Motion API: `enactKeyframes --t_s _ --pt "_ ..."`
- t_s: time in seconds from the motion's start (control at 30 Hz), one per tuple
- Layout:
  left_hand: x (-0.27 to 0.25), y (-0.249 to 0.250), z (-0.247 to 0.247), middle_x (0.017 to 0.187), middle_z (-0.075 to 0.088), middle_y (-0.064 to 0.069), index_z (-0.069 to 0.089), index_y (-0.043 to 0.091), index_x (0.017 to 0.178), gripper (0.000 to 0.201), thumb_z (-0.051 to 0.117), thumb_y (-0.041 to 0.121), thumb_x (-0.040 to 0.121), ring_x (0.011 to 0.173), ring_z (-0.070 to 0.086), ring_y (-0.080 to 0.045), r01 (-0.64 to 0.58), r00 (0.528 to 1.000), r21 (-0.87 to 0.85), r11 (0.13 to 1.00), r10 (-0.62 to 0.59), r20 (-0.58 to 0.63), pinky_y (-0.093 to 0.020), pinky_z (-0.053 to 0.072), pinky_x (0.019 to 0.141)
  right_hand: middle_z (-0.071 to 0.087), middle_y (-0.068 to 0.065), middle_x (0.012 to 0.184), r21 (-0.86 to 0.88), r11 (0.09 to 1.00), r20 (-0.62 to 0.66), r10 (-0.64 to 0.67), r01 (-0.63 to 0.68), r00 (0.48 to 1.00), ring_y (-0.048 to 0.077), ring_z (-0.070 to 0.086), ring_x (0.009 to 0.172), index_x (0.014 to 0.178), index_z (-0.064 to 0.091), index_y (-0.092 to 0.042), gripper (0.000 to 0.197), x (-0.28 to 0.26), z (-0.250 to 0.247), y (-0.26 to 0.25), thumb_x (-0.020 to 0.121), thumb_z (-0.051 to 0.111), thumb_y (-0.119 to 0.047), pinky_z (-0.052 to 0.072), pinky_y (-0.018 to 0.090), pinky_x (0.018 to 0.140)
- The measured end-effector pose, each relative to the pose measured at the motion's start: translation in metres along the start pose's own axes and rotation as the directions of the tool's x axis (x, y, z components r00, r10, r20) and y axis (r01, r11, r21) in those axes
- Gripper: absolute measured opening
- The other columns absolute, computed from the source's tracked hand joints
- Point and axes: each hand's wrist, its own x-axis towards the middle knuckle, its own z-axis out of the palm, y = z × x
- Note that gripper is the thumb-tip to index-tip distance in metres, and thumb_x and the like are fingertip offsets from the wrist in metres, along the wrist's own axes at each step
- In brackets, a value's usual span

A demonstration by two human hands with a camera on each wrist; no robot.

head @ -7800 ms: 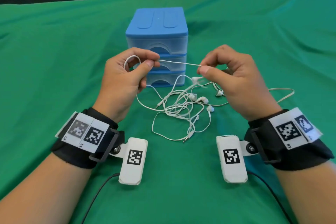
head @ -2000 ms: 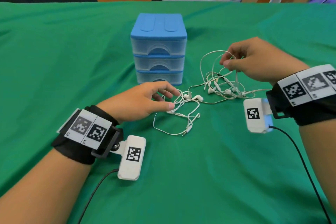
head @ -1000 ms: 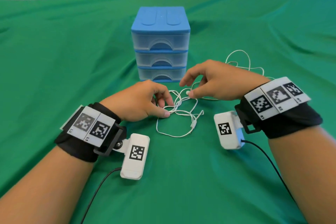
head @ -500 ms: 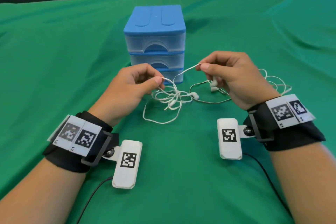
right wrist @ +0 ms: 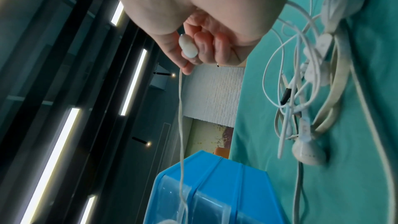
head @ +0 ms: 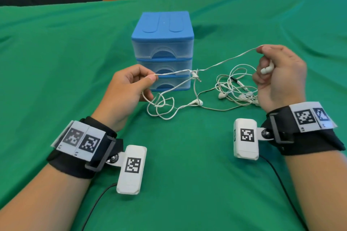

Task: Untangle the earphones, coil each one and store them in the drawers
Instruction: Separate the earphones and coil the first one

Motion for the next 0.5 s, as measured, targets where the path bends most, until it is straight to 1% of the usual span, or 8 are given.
enactKeyframes --t_s 0.13,0.27,0.37,0.43,0.5 --pt "0.003 -0.002 -0.005 0.055 0.051 0.004 0.064 0.013 0.082 0.014 0.063 0.009 0.096 0.054 0.050 -0.018 0.026 0.998 -0.056 0.998 -0.028 -0.053 -0.027 0.045 0.059 0.044 0.000 0.055 -0.001 1.000 -0.024 0.008 -0.008 1.000 0.013 0.024 0.047 0.076 0.064 -0.013 0.014 0.002 -0.002 0.000 0.089 0.060 -0.008 0.010 0.032 0.052" --pt "0.004 -0.001 -0.004 0.055 0.048 0.003 0.063 0.014 0.080 0.017 0.060 0.008 0.095 0.052 0.049 -0.019 0.038 0.997 -0.090 0.995 -0.044 -0.065 -0.027 0.042 0.057 0.045 0.000 0.056 -0.009 1.000 -0.023 -0.021 0.020 1.000 0.014 0.025 0.045 0.076 0.064 -0.013 0.013 0.004 -0.003 0.000 0.088 0.061 -0.009 0.013 0.028 0.049" --pt "0.004 0.000 -0.006 0.058 0.045 -0.001 0.061 0.015 0.075 0.023 0.055 0.005 0.094 0.050 0.047 -0.019 0.052 0.992 -0.139 0.989 -0.068 -0.108 -0.027 0.038 0.055 0.044 -0.001 0.055 0.026 0.999 -0.110 -0.021 0.024 0.994 0.013 0.026 0.044 0.073 0.063 -0.015 0.015 0.008 -0.007 -0.004 0.087 0.061 -0.010 0.016 0.024 0.046" --pt "0.005 0.000 -0.008 0.060 0.043 -0.003 0.059 0.014 0.071 0.024 0.054 0.005 0.093 0.050 0.044 -0.019 0.056 0.988 -0.168 0.984 -0.079 -0.133 -0.029 0.035 0.056 0.042 -0.001 0.056 0.055 0.998 -0.183 -0.012 0.023 0.983 0.013 0.026 0.044 0.072 0.061 -0.015 0.014 0.011 -0.011 -0.006 0.085 0.062 -0.011 0.016 0.025 0.046" --pt "0.005 -0.001 -0.009 0.060 0.042 -0.003 0.058 0.014 0.069 0.025 0.054 0.006 0.092 0.050 0.043 -0.019 0.055 0.986 -0.182 0.982 -0.082 -0.142 -0.030 0.034 0.056 0.041 -0.001 0.057 0.060 0.998 -0.213 -0.012 0.025 0.977 0.013 0.026 0.044 0.074 0.061 -0.015 0.011 0.012 -0.014 -0.006 0.084 0.062 -0.011 0.015 0.025 0.047"
